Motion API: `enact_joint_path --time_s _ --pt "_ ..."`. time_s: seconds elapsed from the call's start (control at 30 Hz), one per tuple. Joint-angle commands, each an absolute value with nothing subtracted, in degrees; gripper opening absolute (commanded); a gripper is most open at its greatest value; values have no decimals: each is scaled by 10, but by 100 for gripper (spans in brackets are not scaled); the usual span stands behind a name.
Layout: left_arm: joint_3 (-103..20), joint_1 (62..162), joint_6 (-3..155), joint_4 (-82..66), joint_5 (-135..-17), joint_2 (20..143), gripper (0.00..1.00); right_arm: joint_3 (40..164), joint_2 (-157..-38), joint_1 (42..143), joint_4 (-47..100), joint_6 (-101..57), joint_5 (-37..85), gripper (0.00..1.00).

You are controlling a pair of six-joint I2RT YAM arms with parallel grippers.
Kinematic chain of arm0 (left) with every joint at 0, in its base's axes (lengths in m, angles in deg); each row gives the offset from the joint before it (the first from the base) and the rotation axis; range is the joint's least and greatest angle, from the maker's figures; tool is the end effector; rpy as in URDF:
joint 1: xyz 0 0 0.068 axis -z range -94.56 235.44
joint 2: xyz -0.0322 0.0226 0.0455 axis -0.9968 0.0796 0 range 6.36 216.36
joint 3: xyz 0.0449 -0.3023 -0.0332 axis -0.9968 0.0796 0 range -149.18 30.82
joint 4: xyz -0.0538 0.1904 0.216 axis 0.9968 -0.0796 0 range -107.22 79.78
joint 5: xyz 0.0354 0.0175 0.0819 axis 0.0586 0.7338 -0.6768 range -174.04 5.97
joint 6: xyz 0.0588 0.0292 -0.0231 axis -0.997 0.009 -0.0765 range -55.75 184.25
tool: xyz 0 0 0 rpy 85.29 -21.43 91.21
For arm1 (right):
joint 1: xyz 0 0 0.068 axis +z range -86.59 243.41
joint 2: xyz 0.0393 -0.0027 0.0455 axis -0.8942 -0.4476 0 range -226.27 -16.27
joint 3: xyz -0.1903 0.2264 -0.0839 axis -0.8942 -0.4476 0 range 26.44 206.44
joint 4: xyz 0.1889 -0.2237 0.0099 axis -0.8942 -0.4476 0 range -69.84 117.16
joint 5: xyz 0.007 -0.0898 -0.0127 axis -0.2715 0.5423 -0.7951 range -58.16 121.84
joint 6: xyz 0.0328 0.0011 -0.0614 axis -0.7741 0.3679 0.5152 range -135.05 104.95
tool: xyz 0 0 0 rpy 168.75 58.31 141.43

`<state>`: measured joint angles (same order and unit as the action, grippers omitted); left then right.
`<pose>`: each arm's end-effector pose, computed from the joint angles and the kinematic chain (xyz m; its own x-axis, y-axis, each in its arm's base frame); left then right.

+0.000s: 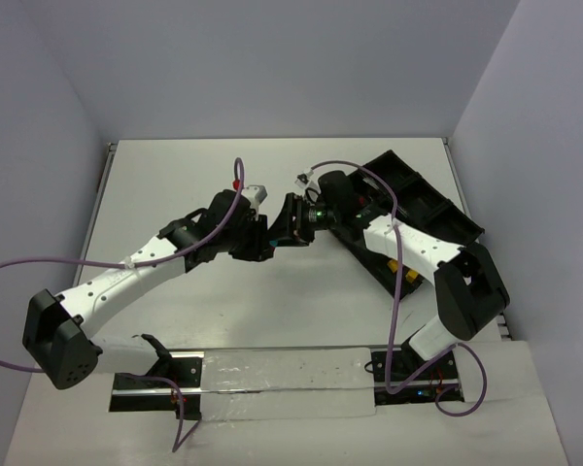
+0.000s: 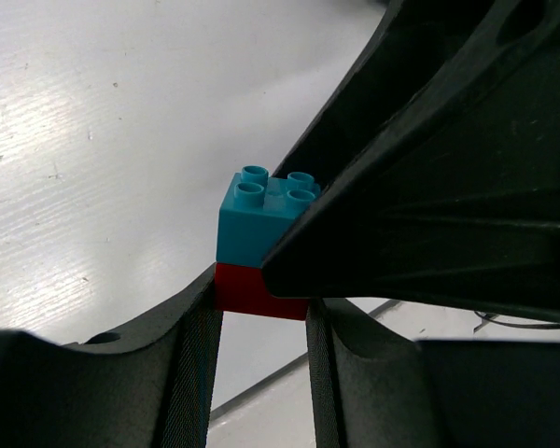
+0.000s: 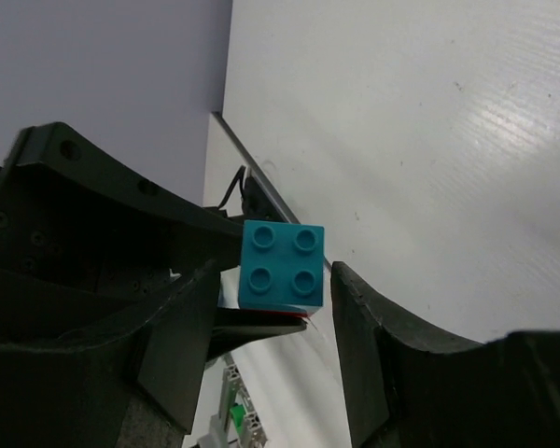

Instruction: Sort the legos into containers by color

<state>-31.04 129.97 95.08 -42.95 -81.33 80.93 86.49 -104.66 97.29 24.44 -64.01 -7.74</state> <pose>0.2237 -0.2240 0.3066 -0.8073 0.0760 -0.5853 0.3615 0.8475 -0.3885 0.3004 0.2450 0.2729 -0.9471 0.0642 -0.3145 -0.2566 0.4372 0.8620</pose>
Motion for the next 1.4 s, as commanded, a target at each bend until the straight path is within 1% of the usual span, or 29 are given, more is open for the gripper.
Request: enact_joint_path --time_s 0.0,0.03,0.07,0.1,0.2,0.23,0.27,0.33,0.37,0.4,0.47,0.5,0.57,0.6,0.63,0.7,0.8,0.97,1.0,1.07,1.1,1.2,1.37 --pt "-341 1301 944 -410 -829 793 0 846 -1035 977 285 -653 -99 52" --pt "-342 1301 943 -409 -827 794 0 843 -1034 977 288 -653 -100 48" --pt "-342 1302 943 -409 -827 796 0 842 -1033 977 289 -654 -99 39" --pt "-342 1301 943 -408 -826 797 0 841 -1032 977 290 -654 -98 35" --pt "-343 1301 943 -408 -826 798 0 840 -1031 977 293 -656 -99 34" --pt "-344 1301 943 -407 -825 798 0 839 -1031 977 295 -659 -99 30" --pt "-343 1301 942 -407 -824 796 0 837 -1030 977 296 -659 -97 19" --pt "-343 1301 942 -407 -824 795 0 838 -1028 977 294 -657 -94 8" --pt "-342 1301 941 -407 -825 794 0 839 -1026 977 291 -657 -89 0" --pt "-341 1301 941 -408 -826 795 3 840 -1025 976 289 -655 -88 0" --pt "-342 1302 940 -412 -828 795 24 842 -1023 977 284 -651 -77 0" --pt "-341 1302 939 -415 -828 795 38 846 -1021 977 276 -647 -71 0" --pt "-337 1302 927 -415 -823 792 86 855 -1016 977 252 -632 -54 0" --pt "-336 1301 922 -416 -824 791 91 860 -1016 977 243 -627 -52 0" --pt "-335 1301 918 -417 -825 790 93 863 -1016 977 237 -623 -52 0" --pt "-333 1301 911 -418 -828 790 93 867 -1016 977 229 -618 -56 0" --pt "-332 1302 895 -416 -819 789 88 871 -1017 977 223 -607 -63 0" --pt "-333 1301 878 -411 -796 793 73 871 -1013 977 214 -600 -66 0" --pt "-333 1301 873 -411 -785 798 68 870 -1012 977 214 -599 -67 0" --pt "-333 1302 870 -410 -777 800 62 872 -1012 977 212 -598 -69 0" --pt "-333 1301 868 -410 -772 801 61 872 -1013 978 212 -598 -71 0" --pt "-331 1302 865 -404 -766 801 62 872 -1015 977 222 -602 -81 0" --pt "-330 1302 862 -399 -758 805 66 870 -1022 978 243 -616 -103 0"
